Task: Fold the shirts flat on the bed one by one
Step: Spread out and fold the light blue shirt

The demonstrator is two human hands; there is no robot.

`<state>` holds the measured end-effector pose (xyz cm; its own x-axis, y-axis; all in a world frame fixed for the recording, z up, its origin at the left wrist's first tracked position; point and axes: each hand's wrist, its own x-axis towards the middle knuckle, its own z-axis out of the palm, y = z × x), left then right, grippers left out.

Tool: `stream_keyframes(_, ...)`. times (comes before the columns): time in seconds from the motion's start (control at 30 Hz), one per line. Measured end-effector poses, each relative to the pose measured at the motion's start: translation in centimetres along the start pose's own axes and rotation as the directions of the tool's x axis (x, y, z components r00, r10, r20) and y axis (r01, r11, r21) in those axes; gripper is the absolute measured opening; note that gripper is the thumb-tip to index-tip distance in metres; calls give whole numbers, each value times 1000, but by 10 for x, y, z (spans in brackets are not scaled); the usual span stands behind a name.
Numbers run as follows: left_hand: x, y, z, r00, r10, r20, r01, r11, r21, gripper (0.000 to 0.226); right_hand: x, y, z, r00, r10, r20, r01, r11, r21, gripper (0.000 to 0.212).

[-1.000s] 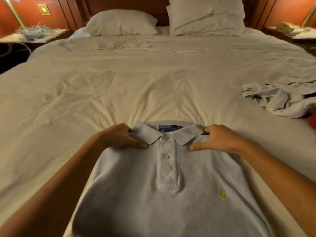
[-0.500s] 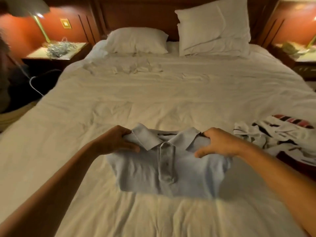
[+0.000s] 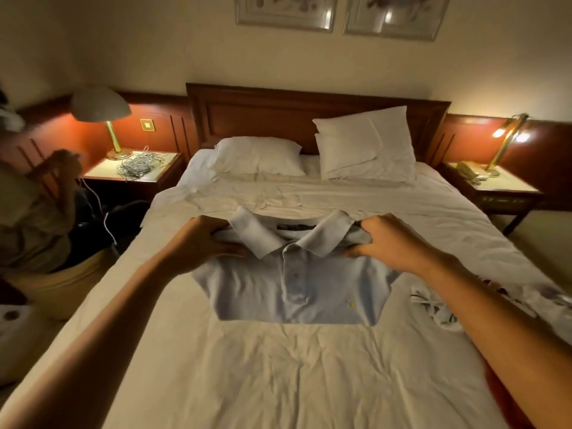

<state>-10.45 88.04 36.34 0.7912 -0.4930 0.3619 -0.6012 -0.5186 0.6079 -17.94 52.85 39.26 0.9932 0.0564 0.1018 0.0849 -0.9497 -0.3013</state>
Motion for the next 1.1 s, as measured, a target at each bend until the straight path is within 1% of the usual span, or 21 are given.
stream_keyframes(0.1,-17,-5,-33,998,-27,48,27,1000,-7,53,-17,-32,-2,999,22,29,-23,999,43,28)
stream_keyframes(0.13,-22,-6,-42,998,-19,55,20,1000,-21,57,-22,-40,-2,999,21,27,-22,998,59,31)
stream_keyframes(0.2,-31,-4,-58,998,9,67,-7,999,-37,56,-31,-53,-3,1000,12,10,-13,996,93,42)
stream_keyframes(0.27,-41,-2,-73,997,21,70,-20,999,-26,51,-38,-65,-6,1000,-3,-7,4,993,118,46)
stream_keyframes(0.4,-65,6,-100,1000,0,24,0,1000,10,44,-46,-94,-12,998,-47,-40,52,987,153,41)
stream_keyframes(0.5,-85,10,-118,1000,5,-9,-5,999,32,33,-48,-116,-13,995,-92,-43,97,987,127,40)
stream_keyframes(0.6,-103,6,-134,998,-51,-23,52,997,51,35,-51,-137,-12,990,-131,-49,136,984,117,34)
stream_keyframes(0.7,-123,-2,-142,996,-82,-43,85,994,71,39,-59,-156,-3,990,-138,-37,141,985,105,28)
stream_keyframes(0.77,-137,-7,-144,996,-84,-37,87,994,64,41,-66,-168,6,993,-119,-15,120,985,126,27)
stream_keyframes(0.87,-153,-20,-152,996,-90,14,90,996,28,43,-74,-188,19,997,-73,32,68,988,137,25)
stream_keyframes(0.93,-160,-35,-162,996,-77,48,76,997,10,43,-78,-205,28,999,-35,23,32,990,140,25)
stream_keyframes(1.03,-165,-59,-177,997,-49,63,50,999,-21,47,-86,-235,43,999,38,-3,-38,994,106,24)
stream_keyframes(1.1,-167,-79,-186,996,-27,91,30,999,-32,42,-93,-258,57,994,108,-15,-106,989,101,24)
